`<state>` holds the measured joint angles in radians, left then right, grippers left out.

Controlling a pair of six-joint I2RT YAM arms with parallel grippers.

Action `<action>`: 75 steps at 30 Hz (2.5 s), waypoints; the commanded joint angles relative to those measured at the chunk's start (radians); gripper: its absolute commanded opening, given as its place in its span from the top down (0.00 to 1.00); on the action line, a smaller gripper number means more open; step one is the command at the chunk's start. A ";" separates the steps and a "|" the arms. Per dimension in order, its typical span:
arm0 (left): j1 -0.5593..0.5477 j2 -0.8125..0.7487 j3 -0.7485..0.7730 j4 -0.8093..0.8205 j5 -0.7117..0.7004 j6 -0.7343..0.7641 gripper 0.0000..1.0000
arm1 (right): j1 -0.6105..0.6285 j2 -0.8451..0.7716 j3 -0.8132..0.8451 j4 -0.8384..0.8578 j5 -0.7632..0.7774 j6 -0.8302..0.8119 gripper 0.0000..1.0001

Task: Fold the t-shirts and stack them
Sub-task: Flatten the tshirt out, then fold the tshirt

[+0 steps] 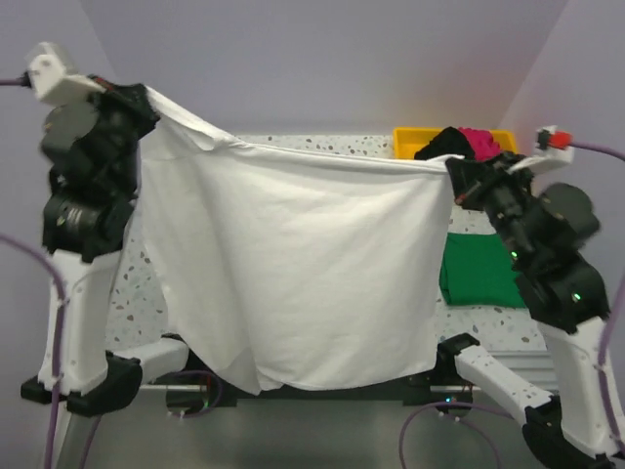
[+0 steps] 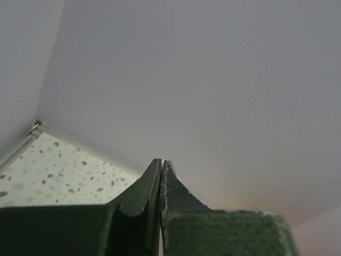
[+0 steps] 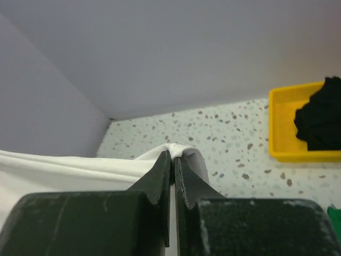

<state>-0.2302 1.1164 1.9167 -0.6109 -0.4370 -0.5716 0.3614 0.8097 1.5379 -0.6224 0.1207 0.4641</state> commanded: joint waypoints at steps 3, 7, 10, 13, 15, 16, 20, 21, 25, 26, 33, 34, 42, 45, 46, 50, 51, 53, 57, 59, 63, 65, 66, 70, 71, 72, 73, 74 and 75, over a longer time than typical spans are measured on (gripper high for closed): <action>0.014 0.270 -0.203 0.196 -0.089 0.113 1.00 | -0.002 0.224 -0.205 0.131 0.157 -0.025 1.00; 0.069 0.462 -0.277 0.342 -0.043 0.159 1.00 | -0.009 0.469 -0.288 0.281 0.165 -0.024 1.00; 0.103 0.679 -0.237 0.414 0.010 0.196 1.00 | -0.036 0.710 -0.263 0.337 0.133 -0.012 1.00; 0.114 0.928 -0.073 0.363 0.067 0.208 1.00 | -0.070 0.958 -0.150 0.339 0.067 -0.015 1.00; 0.115 1.076 0.052 0.323 0.086 0.208 1.00 | -0.081 1.100 -0.043 0.333 0.053 -0.039 1.00; 0.115 1.112 0.077 0.324 0.107 0.208 1.00 | -0.081 1.138 0.023 0.331 0.053 -0.050 1.00; 0.115 1.181 0.099 0.375 0.139 0.208 1.00 | -0.081 1.279 0.168 0.297 0.083 -0.103 1.00; 0.117 1.180 0.079 0.397 0.141 0.204 1.00 | -0.082 1.296 0.191 0.288 0.097 -0.114 1.00; 0.118 1.154 0.027 0.413 0.133 0.190 1.00 | -0.087 1.339 0.246 0.260 0.128 -0.146 1.00; 0.118 1.143 -0.004 0.413 0.129 0.178 1.00 | -0.087 1.338 0.245 0.260 0.120 -0.147 1.00; 0.120 0.906 -0.295 0.447 0.113 0.102 1.00 | -0.088 1.246 0.127 0.288 0.082 -0.137 1.00; 0.120 0.874 -0.338 0.451 0.113 0.089 1.00 | -0.087 1.234 0.096 0.291 0.079 -0.136 1.00; 0.118 0.541 -0.772 0.539 0.142 -0.033 1.00 | -0.087 1.091 -0.051 0.283 0.039 -0.116 1.00; 0.118 0.481 -0.849 0.498 0.139 -0.066 1.00 | -0.087 1.060 -0.102 0.282 0.034 -0.110 1.00; 0.117 0.465 -0.864 0.488 0.142 -0.076 1.00 | -0.088 1.042 -0.122 0.282 0.028 -0.110 1.00; 0.118 0.395 -0.932 0.415 0.147 -0.120 1.00 | -0.088 1.010 -0.153 0.274 0.034 -0.108 1.00; 0.118 0.382 -0.938 0.396 0.132 -0.128 1.00 | -0.088 1.002 -0.156 0.267 0.034 -0.110 1.00; 0.117 0.344 -0.950 0.347 0.118 -0.148 1.00 | -0.088 0.988 -0.154 0.253 0.042 -0.110 1.00; 0.118 0.303 -0.956 0.246 0.113 -0.174 1.00 | -0.088 0.977 -0.154 0.228 0.043 -0.116 1.00; 0.118 0.278 -0.961 0.217 0.112 -0.178 1.00 | -0.088 0.973 -0.154 0.221 0.043 -0.119 1.00; 0.118 0.244 -0.947 0.165 0.081 -0.191 1.00 | -0.087 0.959 -0.168 0.208 0.043 -0.127 1.00; 0.118 0.220 -0.941 0.129 0.067 -0.197 1.00 | -0.087 0.950 -0.179 0.204 0.043 -0.128 1.00; 0.118 0.211 -0.946 0.123 0.061 -0.195 1.00 | -0.087 0.939 -0.194 0.207 0.043 -0.128 1.00; 0.118 0.168 -0.990 0.109 0.086 -0.191 1.00 | -0.088 0.916 -0.239 0.211 0.031 -0.117 1.00; 0.118 0.157 -1.001 0.109 0.090 -0.189 1.00 | -0.088 0.911 -0.249 0.216 0.028 -0.116 1.00; 0.118 0.149 -1.013 0.109 0.109 -0.189 1.00 | -0.088 0.907 -0.274 0.225 0.020 -0.116 1.00; 0.118 0.145 -1.036 0.108 0.122 -0.192 1.00 | -0.088 0.901 -0.285 0.228 0.016 -0.114 1.00; 0.118 0.132 -1.050 0.115 0.139 -0.186 1.00 | -0.088 0.896 -0.295 0.231 0.014 -0.113 1.00; 0.118 0.126 -1.065 0.118 0.158 -0.185 1.00 | -0.088 0.895 -0.314 0.233 0.014 -0.108 1.00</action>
<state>-0.1169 1.2755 0.8940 -0.4782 -0.3202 -0.7486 0.2783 1.7569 1.2503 -0.3996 0.1497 0.3473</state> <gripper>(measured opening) 0.018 0.023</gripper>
